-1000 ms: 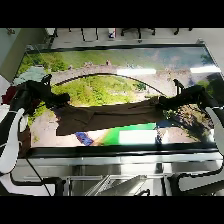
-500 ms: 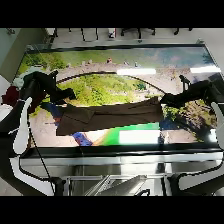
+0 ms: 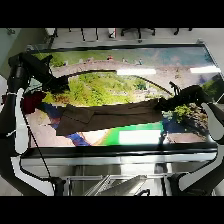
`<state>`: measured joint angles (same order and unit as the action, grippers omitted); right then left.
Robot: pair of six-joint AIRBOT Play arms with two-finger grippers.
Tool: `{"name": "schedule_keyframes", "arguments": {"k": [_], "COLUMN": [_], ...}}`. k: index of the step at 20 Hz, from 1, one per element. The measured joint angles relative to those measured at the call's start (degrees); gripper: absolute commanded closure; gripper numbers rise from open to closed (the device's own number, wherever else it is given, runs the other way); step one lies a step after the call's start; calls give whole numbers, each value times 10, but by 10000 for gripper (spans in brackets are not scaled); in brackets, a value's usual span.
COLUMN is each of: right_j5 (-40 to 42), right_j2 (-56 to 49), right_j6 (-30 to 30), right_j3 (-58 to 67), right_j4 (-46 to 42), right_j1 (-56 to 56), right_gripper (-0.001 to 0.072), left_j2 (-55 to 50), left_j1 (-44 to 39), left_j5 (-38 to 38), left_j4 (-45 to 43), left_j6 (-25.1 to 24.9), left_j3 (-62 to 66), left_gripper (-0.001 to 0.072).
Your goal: Fold the shirts.
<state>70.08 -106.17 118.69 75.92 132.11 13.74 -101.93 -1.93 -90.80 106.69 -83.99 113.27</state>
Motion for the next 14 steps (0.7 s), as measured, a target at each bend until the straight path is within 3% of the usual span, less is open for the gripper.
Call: {"name": "schedule_keyframes", "arguments": {"k": [5, 10, 14], "right_j5": [-7, 50, 129], "right_j2": [0, 83, 188], "right_j6": [14, 10, -4], "right_j3": [9, 51, 90], "right_j4": [4, 6, 19], "right_j1": [0, 28, 48], "right_gripper": [691, 691, 690], "left_j2": [0, -21, -98], "left_j1": [-67, -201, -304], "left_j5": [23, 154, 237], "left_j4": [0, 0, 31], "left_j6": [9, 11, 11], "left_j3": [-3, -89, -80], "left_gripper": [694, 694, 694]}}
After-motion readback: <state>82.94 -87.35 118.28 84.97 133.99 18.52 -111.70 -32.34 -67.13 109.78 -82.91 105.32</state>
